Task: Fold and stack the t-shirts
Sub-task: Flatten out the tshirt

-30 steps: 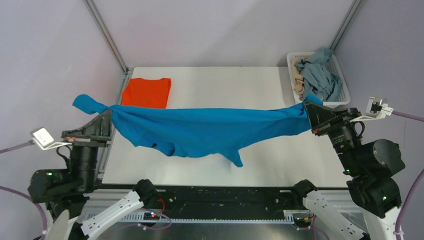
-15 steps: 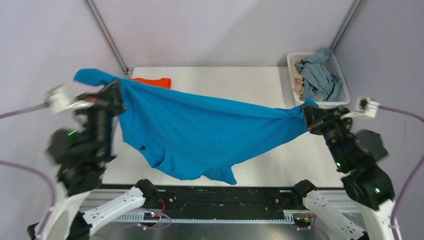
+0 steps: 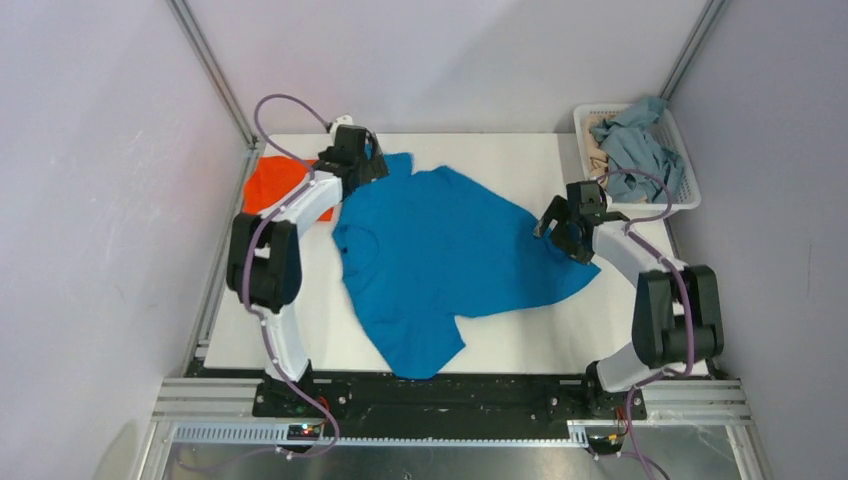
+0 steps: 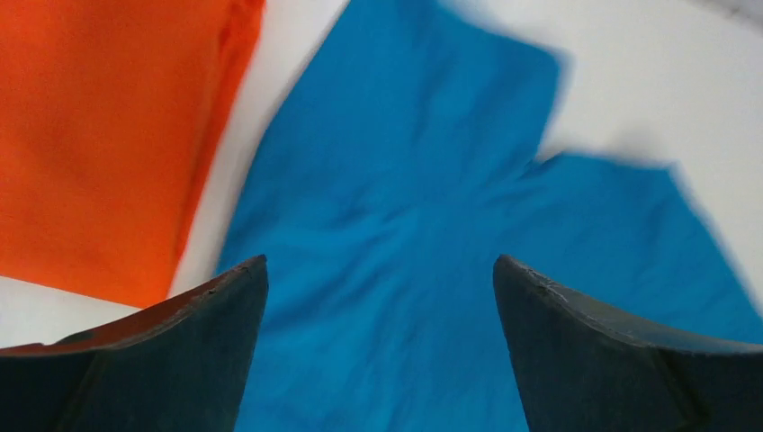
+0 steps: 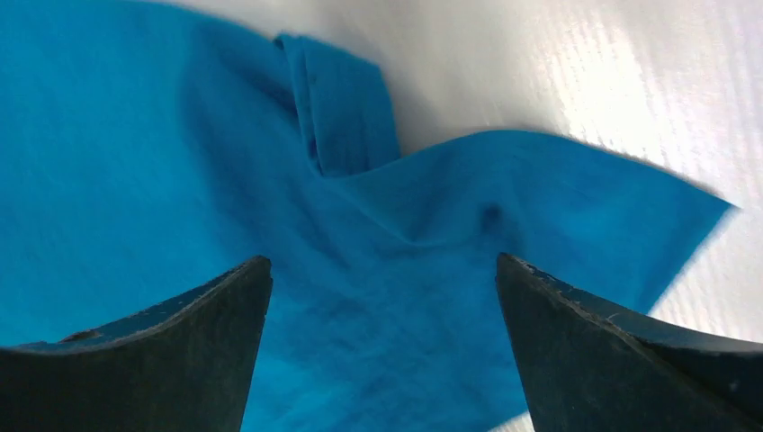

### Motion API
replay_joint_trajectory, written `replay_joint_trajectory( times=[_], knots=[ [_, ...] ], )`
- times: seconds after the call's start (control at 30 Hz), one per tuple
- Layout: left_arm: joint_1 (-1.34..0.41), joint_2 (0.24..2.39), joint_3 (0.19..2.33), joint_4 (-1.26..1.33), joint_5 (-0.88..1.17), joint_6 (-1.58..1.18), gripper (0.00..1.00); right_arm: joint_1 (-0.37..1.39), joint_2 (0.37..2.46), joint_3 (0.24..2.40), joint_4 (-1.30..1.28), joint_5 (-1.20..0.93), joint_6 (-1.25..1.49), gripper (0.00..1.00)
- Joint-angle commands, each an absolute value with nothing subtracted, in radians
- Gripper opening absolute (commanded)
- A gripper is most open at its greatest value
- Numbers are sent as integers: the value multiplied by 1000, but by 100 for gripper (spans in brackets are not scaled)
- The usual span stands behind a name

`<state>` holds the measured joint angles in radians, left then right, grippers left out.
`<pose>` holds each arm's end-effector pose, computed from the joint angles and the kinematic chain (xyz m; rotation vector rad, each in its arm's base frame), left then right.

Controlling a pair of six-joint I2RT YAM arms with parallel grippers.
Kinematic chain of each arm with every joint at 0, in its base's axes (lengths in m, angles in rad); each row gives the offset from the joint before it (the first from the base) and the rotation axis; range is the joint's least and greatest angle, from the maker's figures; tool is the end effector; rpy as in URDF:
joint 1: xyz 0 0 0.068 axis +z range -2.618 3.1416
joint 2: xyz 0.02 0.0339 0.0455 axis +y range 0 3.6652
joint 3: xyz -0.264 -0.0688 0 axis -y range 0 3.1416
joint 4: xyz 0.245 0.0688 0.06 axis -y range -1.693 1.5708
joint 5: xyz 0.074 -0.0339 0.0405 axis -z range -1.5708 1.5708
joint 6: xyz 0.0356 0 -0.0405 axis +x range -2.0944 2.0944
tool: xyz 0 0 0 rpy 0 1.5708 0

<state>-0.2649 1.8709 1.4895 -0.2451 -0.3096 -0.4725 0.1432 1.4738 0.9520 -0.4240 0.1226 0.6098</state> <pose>0.4228 -0.1035 0.2669 -0.3946 2.1282 -0.0830 0.2982 0.0386 0.2175 0.6294 2.4331 0.1551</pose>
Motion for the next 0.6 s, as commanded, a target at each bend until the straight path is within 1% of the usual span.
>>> replay_joint_trajectory(
  times=[0.0,0.07,0.17,0.27,0.3,0.33,0.4,0.5,0.57],
  knots=[
    [-252,1876,1594,-263,-190,-532,99,110,1514,1011,-282,-42,610,99],
    [-254,1864,1583,-264,-166,-538,100,119,1476,1010,-285,-16,603,99],
    [-258,1821,1526,-264,-141,-557,100,152,1406,991,-304,87,583,99],
    [-275,1723,1441,-264,-122,-565,100,161,1265,935,-317,134,594,99],
    [-294,1698,1386,-263,-125,-565,100,158,1231,896,-316,145,606,100],
    [-305,1636,1351,-264,-131,-563,100,147,1151,876,-315,151,611,99],
    [-351,1533,1216,-265,-136,-556,100,125,1028,815,-328,175,634,99],
    [-469,1384,1037,-265,-137,-558,100,86,893,729,-413,222,722,99],
    [-560,1279,932,-269,-140,-570,100,43,816,695,-449,178,707,99]
  ],
)
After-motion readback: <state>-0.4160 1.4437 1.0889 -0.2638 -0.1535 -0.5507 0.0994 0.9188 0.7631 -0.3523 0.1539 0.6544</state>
